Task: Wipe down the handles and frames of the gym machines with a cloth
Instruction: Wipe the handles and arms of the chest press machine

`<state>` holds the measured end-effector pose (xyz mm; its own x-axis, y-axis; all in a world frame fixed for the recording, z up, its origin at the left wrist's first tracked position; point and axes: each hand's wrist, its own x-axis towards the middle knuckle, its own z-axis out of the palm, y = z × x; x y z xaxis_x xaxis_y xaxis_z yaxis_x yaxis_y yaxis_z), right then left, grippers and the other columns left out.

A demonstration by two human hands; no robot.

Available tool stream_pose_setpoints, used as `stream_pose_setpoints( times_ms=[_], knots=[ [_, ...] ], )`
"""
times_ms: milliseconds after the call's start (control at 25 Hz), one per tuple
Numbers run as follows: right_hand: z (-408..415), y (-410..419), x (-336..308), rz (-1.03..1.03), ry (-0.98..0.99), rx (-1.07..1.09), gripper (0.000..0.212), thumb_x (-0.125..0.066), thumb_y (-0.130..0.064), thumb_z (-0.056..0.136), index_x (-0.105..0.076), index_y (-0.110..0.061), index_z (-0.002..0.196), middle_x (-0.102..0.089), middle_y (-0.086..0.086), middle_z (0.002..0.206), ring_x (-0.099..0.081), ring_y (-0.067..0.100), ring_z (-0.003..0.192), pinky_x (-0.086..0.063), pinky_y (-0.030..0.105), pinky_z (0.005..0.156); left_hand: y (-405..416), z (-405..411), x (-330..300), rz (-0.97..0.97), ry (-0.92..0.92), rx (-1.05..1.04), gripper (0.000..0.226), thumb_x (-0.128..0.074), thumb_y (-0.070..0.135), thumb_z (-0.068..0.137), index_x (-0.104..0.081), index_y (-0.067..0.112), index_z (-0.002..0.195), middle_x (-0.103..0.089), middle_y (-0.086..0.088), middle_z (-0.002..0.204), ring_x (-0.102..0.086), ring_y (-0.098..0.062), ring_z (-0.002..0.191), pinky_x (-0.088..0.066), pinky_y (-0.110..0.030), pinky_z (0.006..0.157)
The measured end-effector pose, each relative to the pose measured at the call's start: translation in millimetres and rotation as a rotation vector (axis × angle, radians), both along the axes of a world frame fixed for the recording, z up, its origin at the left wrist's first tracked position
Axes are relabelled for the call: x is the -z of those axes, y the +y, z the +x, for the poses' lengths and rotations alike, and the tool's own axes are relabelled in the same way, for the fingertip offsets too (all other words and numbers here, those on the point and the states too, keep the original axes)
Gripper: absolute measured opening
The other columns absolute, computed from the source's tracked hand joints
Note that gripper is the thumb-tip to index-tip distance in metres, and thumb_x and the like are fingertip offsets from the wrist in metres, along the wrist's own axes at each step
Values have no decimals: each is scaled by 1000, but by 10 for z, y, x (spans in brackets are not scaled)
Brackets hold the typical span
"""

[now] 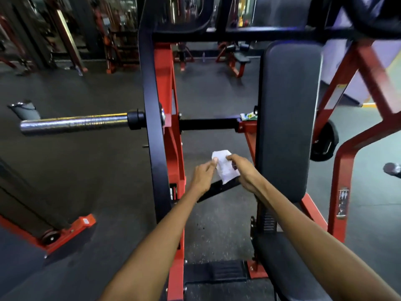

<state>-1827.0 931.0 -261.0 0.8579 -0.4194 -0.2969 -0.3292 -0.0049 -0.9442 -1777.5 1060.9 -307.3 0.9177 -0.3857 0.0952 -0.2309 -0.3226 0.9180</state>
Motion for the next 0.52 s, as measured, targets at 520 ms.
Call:
stream_pose_setpoints(
  times_ms=[520],
  knots=[
    [-374, -725, -473, 41, -242, -45, 23, -63, -4, 87, -59, -11, 109, -62, 4, 86, -60, 13, 69, -50, 21, 58, -701, -31, -640, -298, 246, 71, 30, -67, 3, 87, -57, 5, 115, -63, -9, 91, -58, -14, 76, -48, -19, 65]
  ],
)
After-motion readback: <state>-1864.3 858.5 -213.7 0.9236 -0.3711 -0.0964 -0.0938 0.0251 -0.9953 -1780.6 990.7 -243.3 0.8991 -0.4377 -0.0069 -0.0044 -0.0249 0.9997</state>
